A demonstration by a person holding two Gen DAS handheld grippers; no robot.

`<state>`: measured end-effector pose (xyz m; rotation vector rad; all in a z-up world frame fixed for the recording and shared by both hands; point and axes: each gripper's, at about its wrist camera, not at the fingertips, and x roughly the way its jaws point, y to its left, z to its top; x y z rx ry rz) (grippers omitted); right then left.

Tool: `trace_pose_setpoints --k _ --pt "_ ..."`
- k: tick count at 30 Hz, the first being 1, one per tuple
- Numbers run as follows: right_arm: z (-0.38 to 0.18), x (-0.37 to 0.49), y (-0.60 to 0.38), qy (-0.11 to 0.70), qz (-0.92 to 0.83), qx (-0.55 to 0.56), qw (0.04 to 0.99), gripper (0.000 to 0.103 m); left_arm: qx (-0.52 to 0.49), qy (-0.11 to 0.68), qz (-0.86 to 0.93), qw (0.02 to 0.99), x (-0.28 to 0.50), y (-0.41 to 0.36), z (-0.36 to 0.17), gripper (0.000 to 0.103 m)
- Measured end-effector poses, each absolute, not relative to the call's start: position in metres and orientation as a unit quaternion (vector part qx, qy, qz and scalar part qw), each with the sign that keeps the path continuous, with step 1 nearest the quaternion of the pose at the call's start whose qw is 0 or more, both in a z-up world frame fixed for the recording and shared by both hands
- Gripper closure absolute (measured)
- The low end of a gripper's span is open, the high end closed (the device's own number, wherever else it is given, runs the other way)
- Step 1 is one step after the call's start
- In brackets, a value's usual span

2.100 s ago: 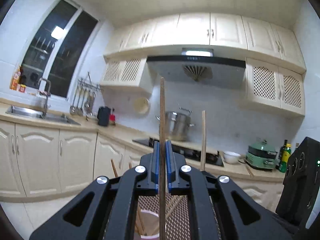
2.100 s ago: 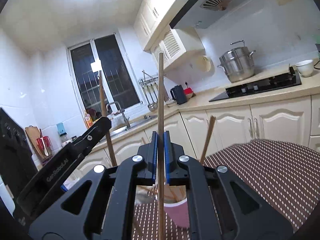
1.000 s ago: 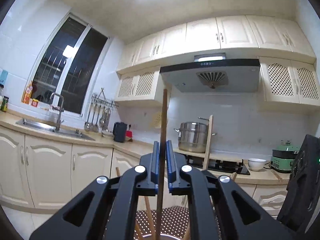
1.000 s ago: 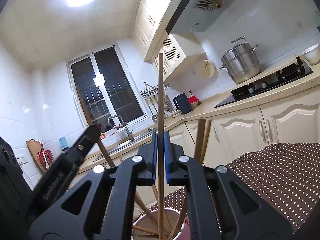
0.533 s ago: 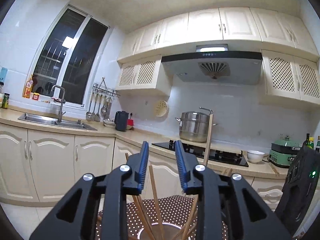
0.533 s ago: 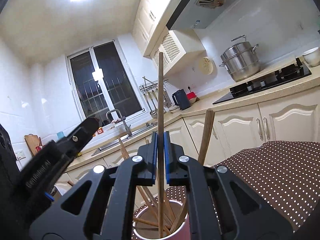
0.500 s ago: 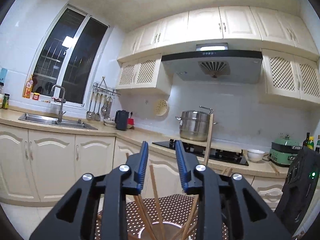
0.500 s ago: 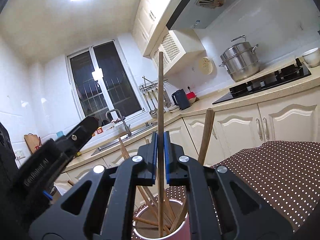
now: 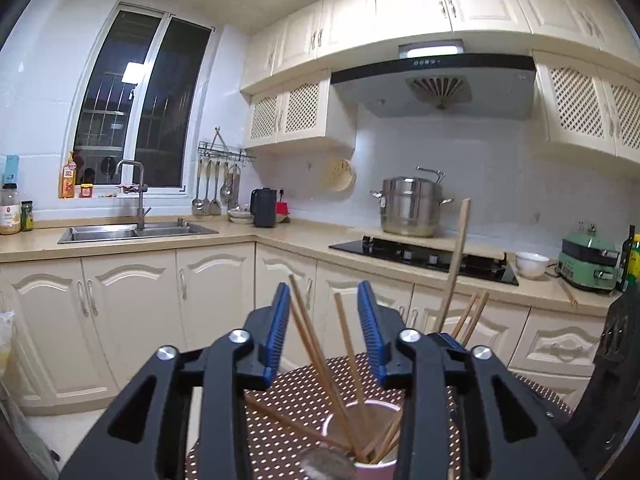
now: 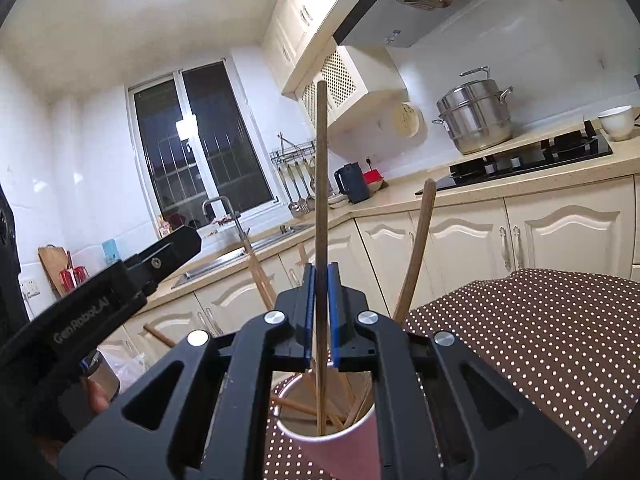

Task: Organize utensils
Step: 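Open the left tool over the cup while the right tool releases its chopstick, then lower both tools back to the remaining utensils beside the cup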

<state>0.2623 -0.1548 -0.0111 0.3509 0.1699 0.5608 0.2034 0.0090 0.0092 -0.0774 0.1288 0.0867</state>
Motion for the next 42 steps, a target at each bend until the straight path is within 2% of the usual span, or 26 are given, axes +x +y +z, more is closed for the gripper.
trace_pose_setpoints --k 7,15,23,25,26,27,29,35,42 --pt "-0.016 0.251 -0.147 0.109 0.269 0.158 0.944 0.095 -0.027 0.089 0.052 0.994 0.194 0.017 0.009 0.063" --pt "-0.017 0.241 -0.140 0.135 0.251 0.148 0.947 0.095 -0.014 0.104 0.050 0.993 0.179 0.024 0.011 0.054" --pt "-0.016 0.231 -0.131 0.155 0.242 0.139 0.948 0.094 -0.011 0.115 0.049 0.992 0.163 0.033 0.013 0.050" --pt "-0.015 0.230 -0.129 0.161 0.240 0.138 0.947 0.089 -0.012 0.118 0.046 0.992 0.159 0.035 0.013 0.050" --pt "-0.015 0.228 -0.128 0.162 0.239 0.138 0.948 0.081 -0.011 0.120 0.046 0.992 0.157 0.036 0.013 0.050" --pt "-0.014 0.226 -0.127 0.162 0.236 0.136 0.948 0.066 -0.010 0.121 0.046 0.992 0.156 0.036 0.014 0.050" --pt "-0.011 0.222 -0.128 0.156 0.234 0.139 0.950 0.051 -0.008 0.123 0.046 0.991 0.152 0.036 0.015 0.050" --pt "-0.006 0.211 -0.130 0.156 0.222 0.135 0.953 0.050 -0.008 0.123 0.045 0.991 0.144 0.038 0.017 0.049" --pt "0.003 0.193 -0.142 0.144 0.209 0.139 0.957 0.036 -0.009 0.129 0.042 0.991 0.134 0.038 0.018 0.045"
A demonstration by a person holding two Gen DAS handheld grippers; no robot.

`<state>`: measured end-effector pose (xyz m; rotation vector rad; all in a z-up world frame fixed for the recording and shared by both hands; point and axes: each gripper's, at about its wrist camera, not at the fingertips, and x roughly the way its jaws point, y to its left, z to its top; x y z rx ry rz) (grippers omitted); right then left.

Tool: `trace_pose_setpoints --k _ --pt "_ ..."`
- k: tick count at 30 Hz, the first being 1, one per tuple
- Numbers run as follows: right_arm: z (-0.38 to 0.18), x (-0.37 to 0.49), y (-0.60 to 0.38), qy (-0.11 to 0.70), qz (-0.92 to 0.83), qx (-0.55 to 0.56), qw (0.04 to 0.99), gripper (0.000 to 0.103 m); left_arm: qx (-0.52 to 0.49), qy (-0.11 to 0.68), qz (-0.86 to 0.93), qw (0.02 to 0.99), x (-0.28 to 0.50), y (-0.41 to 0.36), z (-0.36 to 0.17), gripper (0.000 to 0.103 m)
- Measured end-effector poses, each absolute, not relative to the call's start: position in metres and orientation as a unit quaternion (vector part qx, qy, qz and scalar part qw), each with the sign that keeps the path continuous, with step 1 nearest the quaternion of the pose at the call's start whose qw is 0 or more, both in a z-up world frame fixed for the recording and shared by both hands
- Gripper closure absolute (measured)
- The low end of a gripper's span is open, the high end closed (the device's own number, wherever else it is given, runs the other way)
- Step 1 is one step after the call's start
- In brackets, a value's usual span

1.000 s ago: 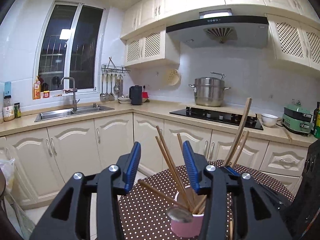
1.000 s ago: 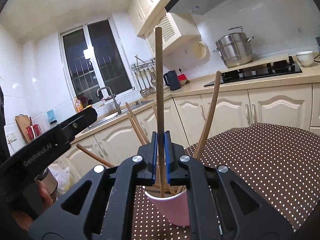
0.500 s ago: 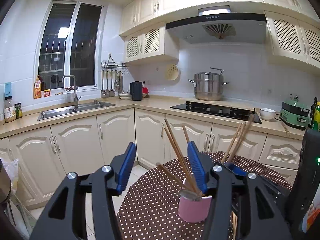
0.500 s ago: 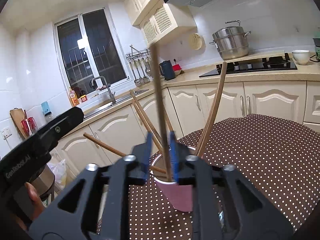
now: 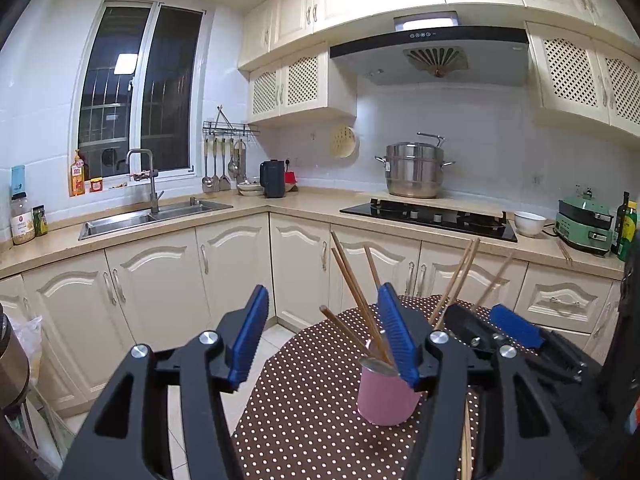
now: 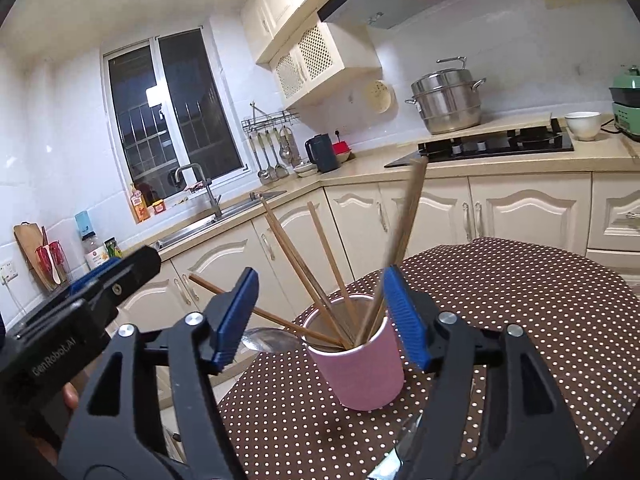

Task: Organize utensils
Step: 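Lower both tools back to the remaining utensils beside the cup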

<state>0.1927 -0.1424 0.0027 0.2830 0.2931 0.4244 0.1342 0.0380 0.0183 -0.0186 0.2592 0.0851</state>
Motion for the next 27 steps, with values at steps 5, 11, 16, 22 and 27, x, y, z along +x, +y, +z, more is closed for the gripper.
trace_pose_setpoints --k 5,11,16,22,27 --pt "0.007 0.180 -0.157 0.139 0.202 0.145 0.959 0.031 -0.011 0.144 0.025 0.989 0.121 0.034 0.017 0.043" --pt "0.005 0.166 -0.176 0.144 0.190 0.145 0.960 0.028 -0.029 0.197 -0.036 0.979 0.121 0.029 0.010 0.043" --pt "-0.006 0.164 -0.198 0.175 0.170 0.146 0.959 0.027 -0.043 0.269 -0.073 0.959 0.130 0.022 -0.013 0.043" --pt "-0.037 0.170 -0.217 0.248 0.145 0.151 0.946 0.026 -0.018 0.345 -0.104 0.933 0.139 -0.001 -0.046 0.043" --pt "-0.064 0.171 -0.223 0.298 0.134 0.148 0.934 0.026 0.000 0.403 -0.142 0.904 0.151 -0.020 -0.078 0.043"
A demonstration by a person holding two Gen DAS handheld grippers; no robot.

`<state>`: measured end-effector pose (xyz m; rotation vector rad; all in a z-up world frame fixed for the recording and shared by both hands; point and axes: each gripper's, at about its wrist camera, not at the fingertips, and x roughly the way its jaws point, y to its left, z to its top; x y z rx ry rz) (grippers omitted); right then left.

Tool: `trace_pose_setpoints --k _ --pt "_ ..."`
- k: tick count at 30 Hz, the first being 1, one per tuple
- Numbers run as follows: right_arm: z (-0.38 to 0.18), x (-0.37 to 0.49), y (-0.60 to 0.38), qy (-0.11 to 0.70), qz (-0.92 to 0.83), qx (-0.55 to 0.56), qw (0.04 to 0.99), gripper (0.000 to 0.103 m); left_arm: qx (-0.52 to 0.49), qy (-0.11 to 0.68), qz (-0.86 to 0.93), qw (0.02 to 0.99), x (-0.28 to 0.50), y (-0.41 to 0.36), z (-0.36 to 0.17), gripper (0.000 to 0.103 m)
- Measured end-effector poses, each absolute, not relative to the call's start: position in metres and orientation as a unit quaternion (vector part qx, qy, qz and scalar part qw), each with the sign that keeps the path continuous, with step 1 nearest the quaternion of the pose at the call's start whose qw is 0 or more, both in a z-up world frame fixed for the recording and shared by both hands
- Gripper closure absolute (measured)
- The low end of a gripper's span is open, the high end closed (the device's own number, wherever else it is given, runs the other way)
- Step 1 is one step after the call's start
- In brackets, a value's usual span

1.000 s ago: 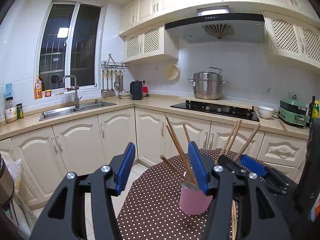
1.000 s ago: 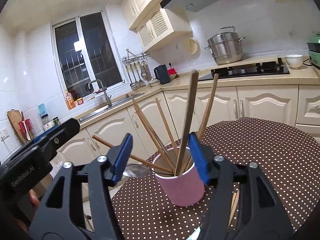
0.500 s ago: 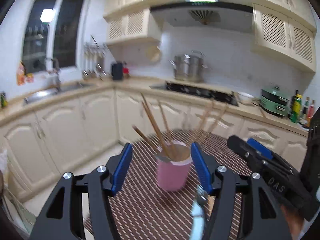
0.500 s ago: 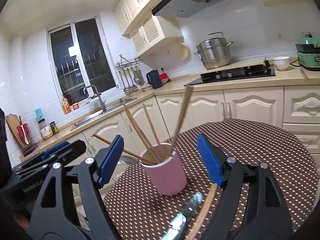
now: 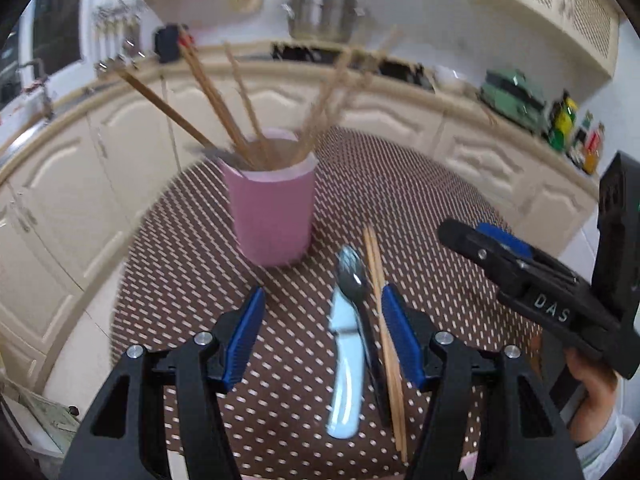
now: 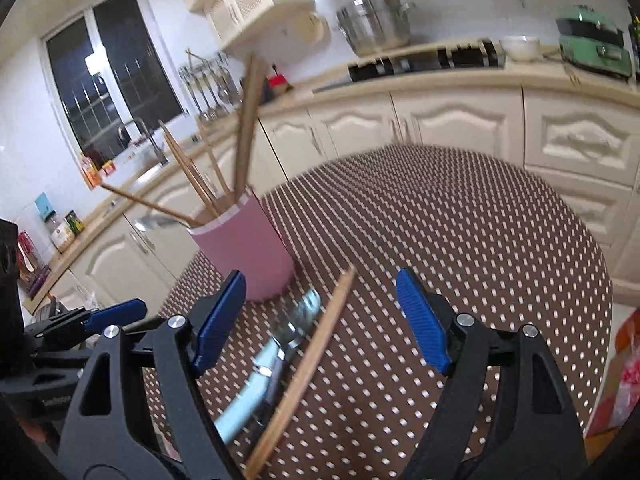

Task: Organize utensils
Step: 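Lower both tools back to the remaining utensils beside the cup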

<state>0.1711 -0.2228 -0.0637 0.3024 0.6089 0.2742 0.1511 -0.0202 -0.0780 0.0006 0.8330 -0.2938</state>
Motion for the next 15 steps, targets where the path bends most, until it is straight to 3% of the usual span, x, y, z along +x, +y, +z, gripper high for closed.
trace_pose_setpoints --k 4,6,9,15 --pt "-0.083 0.167 -0.234 0.315 0.124 0.159 0.928 0.026 -0.024 0.446 -0.168 0.879 0.165 -0.027 -0.103 0.044" --pt "-0.091 0.168 -0.242 0.322 0.122 0.165 0.924 0.026 -0.033 0.464 -0.182 0.866 0.173 -0.033 -0.113 0.057" --pt "-0.102 0.169 -0.251 0.335 0.118 0.173 0.919 0.026 -0.035 0.492 -0.184 0.850 0.185 -0.042 -0.128 0.065" --pt "-0.114 0.169 -0.258 0.350 0.122 0.182 0.911 0.026 -0.029 0.520 -0.173 0.836 0.198 -0.054 -0.146 0.065"
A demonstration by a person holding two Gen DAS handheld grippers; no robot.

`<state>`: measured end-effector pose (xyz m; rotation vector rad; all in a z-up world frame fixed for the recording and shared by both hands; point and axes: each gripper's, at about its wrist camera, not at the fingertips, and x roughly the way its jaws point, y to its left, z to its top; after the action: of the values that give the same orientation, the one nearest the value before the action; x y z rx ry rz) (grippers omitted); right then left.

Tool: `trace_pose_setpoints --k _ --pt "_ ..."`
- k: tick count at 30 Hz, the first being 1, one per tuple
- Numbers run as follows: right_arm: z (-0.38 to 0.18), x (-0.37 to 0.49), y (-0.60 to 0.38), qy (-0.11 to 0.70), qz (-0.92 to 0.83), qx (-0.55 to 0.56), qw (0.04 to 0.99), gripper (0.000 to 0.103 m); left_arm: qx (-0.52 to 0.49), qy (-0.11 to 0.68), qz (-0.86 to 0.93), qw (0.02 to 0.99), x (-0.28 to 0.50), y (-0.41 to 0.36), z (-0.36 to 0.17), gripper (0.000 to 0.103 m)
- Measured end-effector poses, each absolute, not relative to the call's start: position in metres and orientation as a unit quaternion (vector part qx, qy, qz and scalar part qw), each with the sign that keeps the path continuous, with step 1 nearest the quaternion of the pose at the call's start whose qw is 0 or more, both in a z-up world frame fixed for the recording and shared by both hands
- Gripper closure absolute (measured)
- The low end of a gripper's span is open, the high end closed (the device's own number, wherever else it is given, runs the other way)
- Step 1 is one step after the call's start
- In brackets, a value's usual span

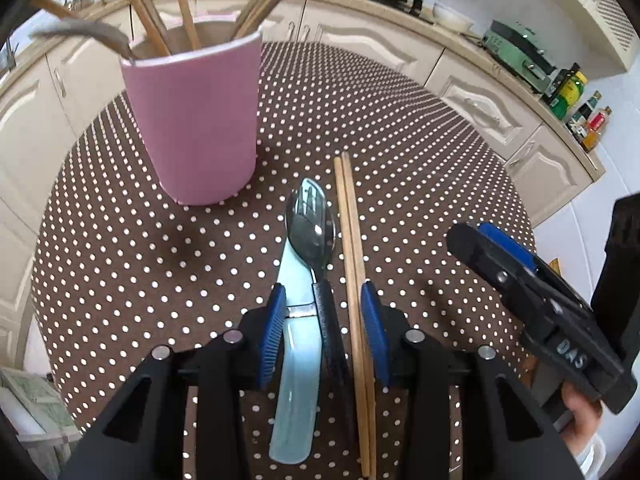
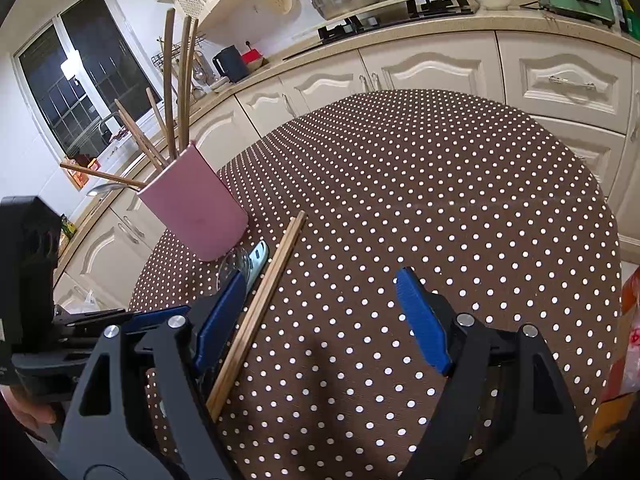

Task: Organize utensils
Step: 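Close the left tool on the metal spoon while the right tool lowers to chopsticks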

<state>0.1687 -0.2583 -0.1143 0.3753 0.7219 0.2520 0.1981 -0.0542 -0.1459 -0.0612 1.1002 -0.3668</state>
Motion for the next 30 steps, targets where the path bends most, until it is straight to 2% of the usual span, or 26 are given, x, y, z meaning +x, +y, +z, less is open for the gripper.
trace_pose_setpoints --k 7,10,12,14,20,30 --pt "-0.121 0.171 -0.262 0.359 0.124 0.189 0.905 0.026 -0.030 0.531 -0.164 0.831 0.214 -0.066 -0.156 0.068" --pt "-0.123 0.175 -0.259 0.365 0.126 0.190 0.903 0.026 -0.017 0.529 -0.154 0.834 0.221 -0.073 -0.157 0.078" --pt "-0.124 0.175 -0.259 0.366 0.126 0.190 0.902 0.026 -0.014 0.528 -0.150 0.836 0.224 -0.076 -0.158 0.089" --pt "-0.124 0.176 -0.259 0.366 0.126 0.190 0.902 0.026 -0.025 0.525 -0.154 0.837 0.227 -0.078 -0.156 0.093" --pt "-0.124 0.180 -0.257 0.377 0.130 0.185 0.898 0.026 -0.057 0.511 -0.159 0.843 0.225 -0.066 -0.155 0.098" --pt "-0.122 0.198 -0.216 0.429 0.137 0.091 0.888 0.026 -0.108 0.460 -0.139 0.870 0.214 -0.029 -0.133 0.099"
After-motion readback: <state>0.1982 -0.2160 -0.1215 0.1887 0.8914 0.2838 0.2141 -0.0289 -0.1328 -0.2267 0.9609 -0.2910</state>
